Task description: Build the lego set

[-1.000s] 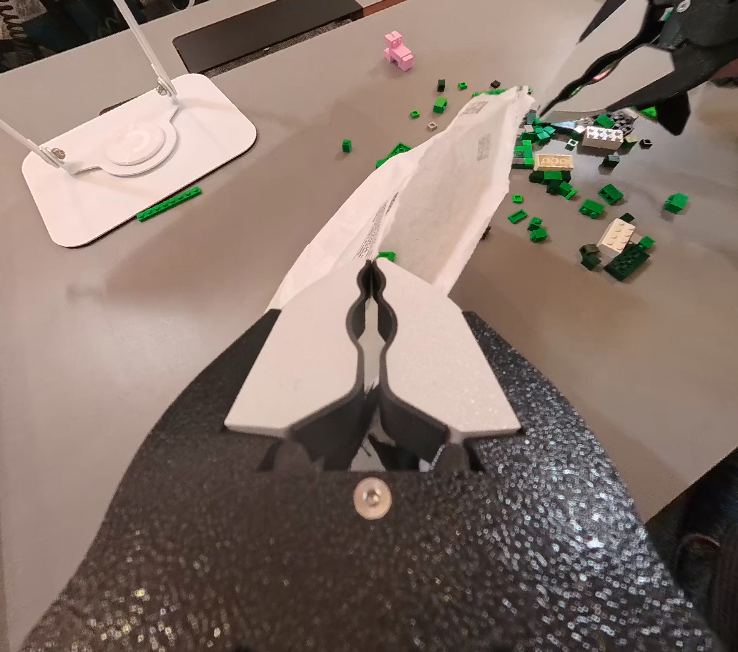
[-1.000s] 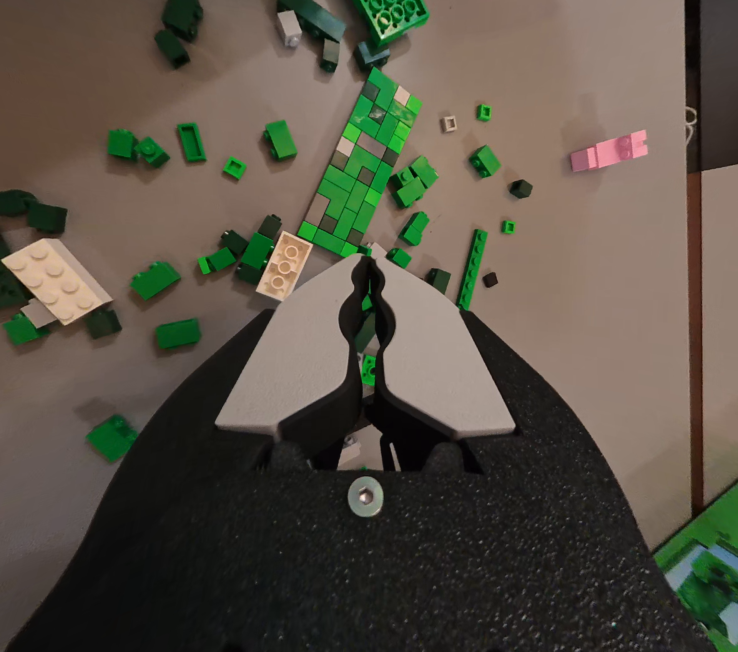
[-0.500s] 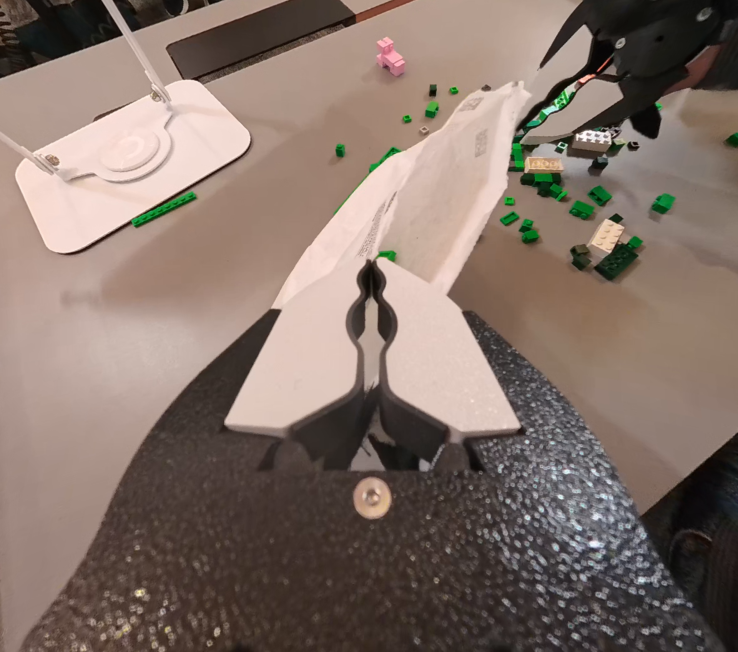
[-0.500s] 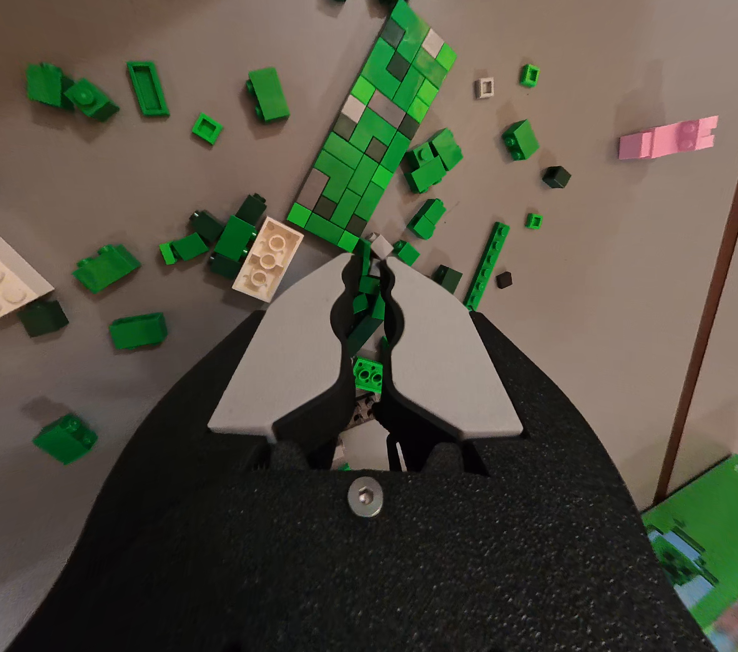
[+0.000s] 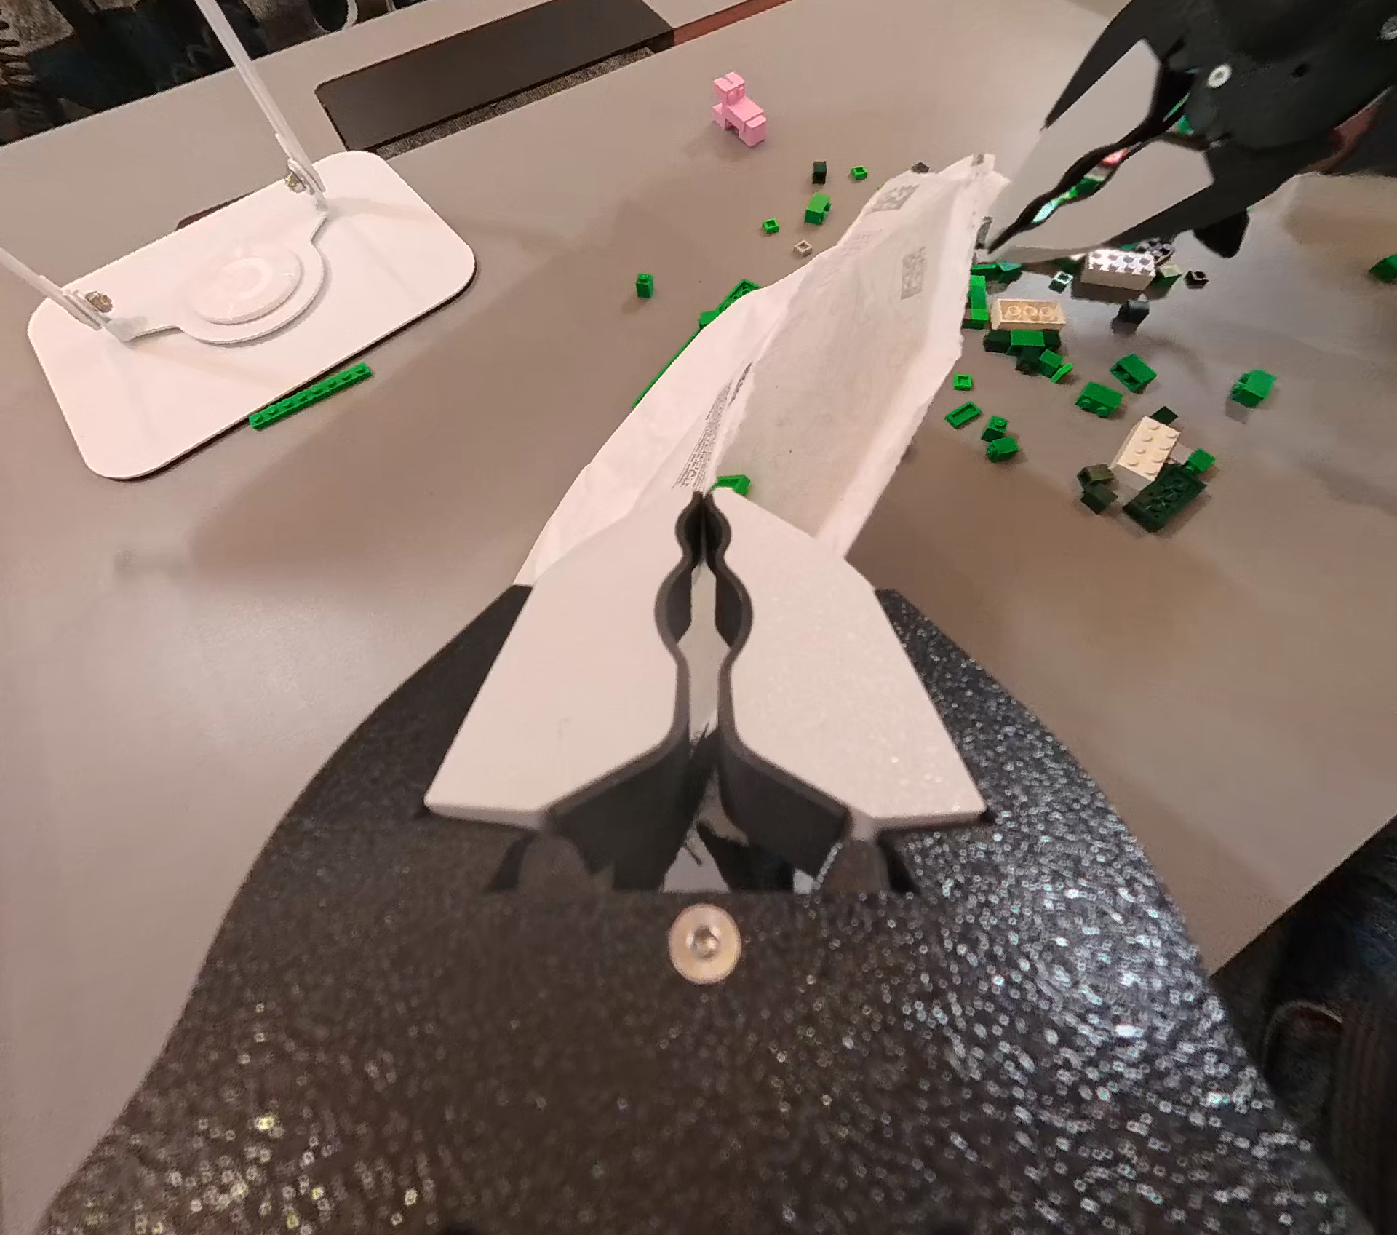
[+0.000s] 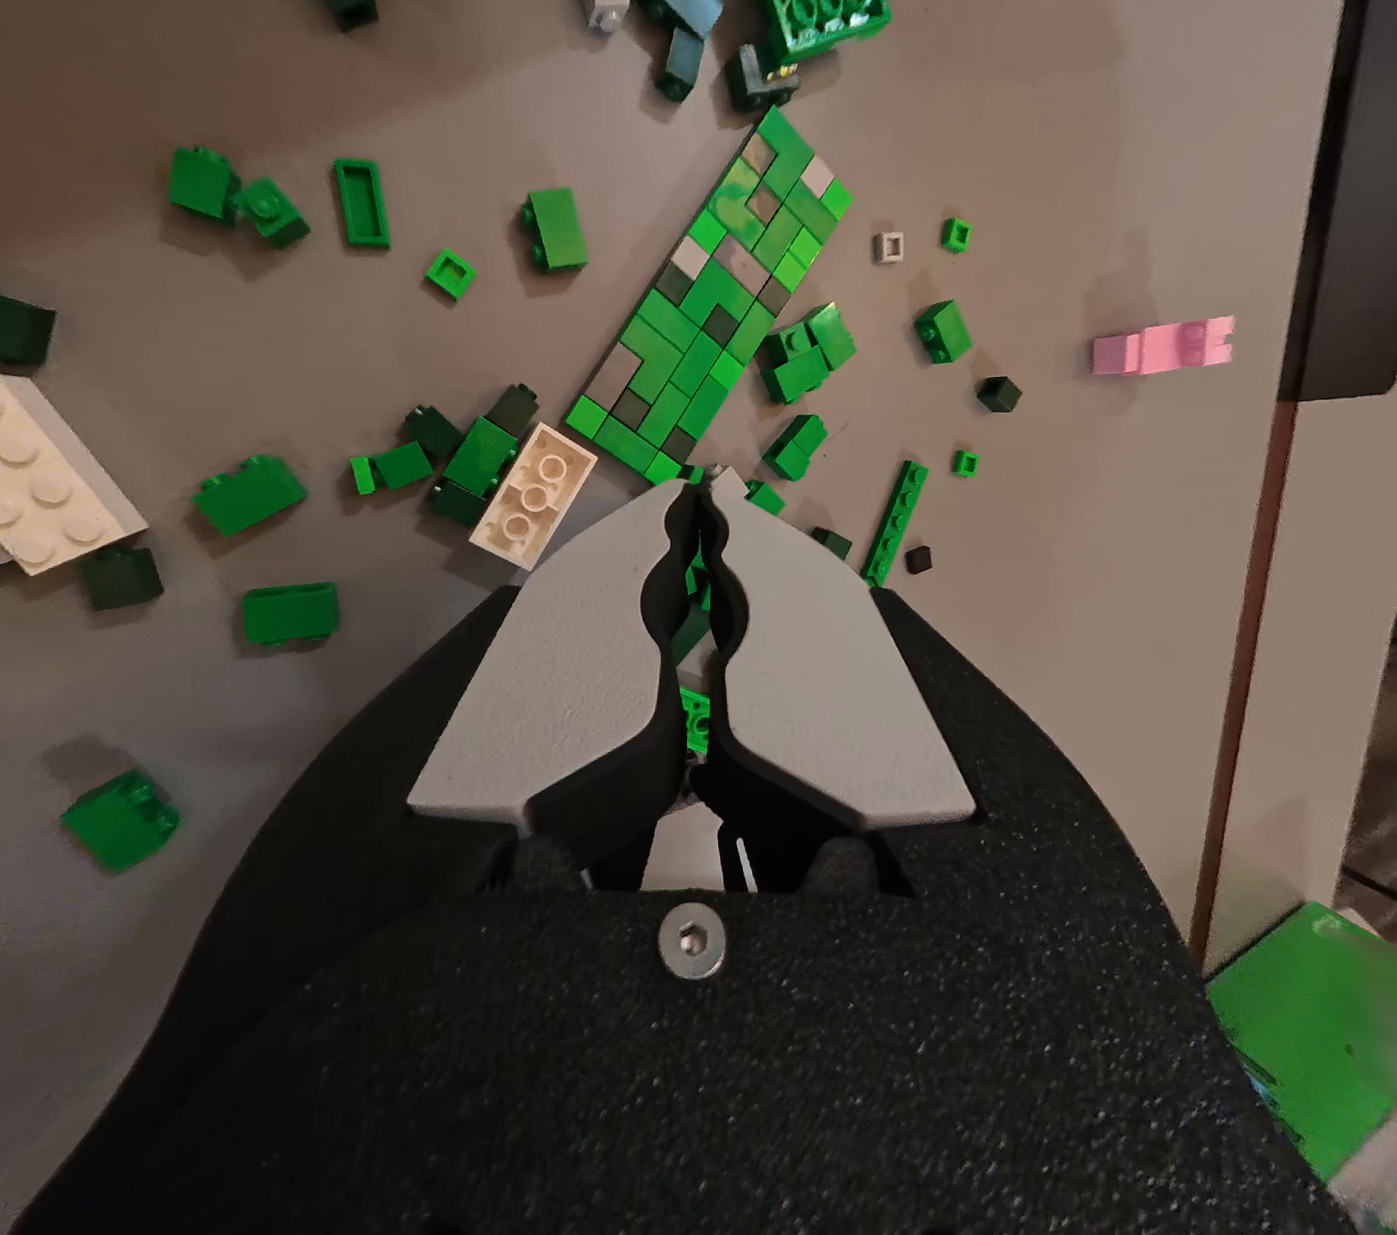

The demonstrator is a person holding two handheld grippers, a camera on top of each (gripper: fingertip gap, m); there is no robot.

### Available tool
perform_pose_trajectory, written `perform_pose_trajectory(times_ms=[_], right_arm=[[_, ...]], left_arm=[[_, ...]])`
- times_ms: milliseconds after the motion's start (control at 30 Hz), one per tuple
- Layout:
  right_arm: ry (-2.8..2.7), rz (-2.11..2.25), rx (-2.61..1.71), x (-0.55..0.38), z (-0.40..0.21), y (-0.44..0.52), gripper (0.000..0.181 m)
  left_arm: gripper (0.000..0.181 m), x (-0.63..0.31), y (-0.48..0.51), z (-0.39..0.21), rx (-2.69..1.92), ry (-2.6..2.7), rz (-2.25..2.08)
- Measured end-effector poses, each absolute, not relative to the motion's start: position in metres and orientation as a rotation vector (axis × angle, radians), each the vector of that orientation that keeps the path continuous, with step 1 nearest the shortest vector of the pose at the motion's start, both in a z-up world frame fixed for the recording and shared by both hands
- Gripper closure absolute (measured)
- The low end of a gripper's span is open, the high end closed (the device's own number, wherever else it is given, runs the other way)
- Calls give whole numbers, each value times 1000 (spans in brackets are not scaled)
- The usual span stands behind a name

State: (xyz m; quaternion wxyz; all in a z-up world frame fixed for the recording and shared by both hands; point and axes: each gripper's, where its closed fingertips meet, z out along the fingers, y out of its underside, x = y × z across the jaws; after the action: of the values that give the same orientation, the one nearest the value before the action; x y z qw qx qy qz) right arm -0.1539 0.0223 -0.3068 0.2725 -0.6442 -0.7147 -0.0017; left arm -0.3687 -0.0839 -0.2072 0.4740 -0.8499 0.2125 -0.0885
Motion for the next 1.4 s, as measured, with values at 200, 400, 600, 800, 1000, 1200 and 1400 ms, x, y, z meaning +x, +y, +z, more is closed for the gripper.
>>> perform_pose_trajectory(times_ms=[200, 400, 600, 800, 1000, 1200, 1400], right_arm=[[-1940, -13, -1800, -153, -310, 21, 176], [-1976, 0, -1854, -152, -318, 24, 172], [-2023, -27, -1896, -150, -321, 27, 172], [-2071, -24, -1923, -151, -322, 27, 170], [-2116, -35, -1956, -148, -321, 23, 170], [-2141, 1, -1908, -151, -322, 21, 172], [-2162, -22, -1881, -150, -327, 23, 175]], left_arm=[[181, -368, -84, -207, -2079, 525, -219], [181, -366, -85, -205, -2071, 530, -224], [181, -365, -85, -207, -2078, 535, -230], [181, -367, -85, -206, -2076, 531, -231], [181, -368, -86, -205, -2073, 529, -230], [181, -366, -86, -205, -2073, 536, -230], [181, -367, -86, -204, -2071, 535, -232]])
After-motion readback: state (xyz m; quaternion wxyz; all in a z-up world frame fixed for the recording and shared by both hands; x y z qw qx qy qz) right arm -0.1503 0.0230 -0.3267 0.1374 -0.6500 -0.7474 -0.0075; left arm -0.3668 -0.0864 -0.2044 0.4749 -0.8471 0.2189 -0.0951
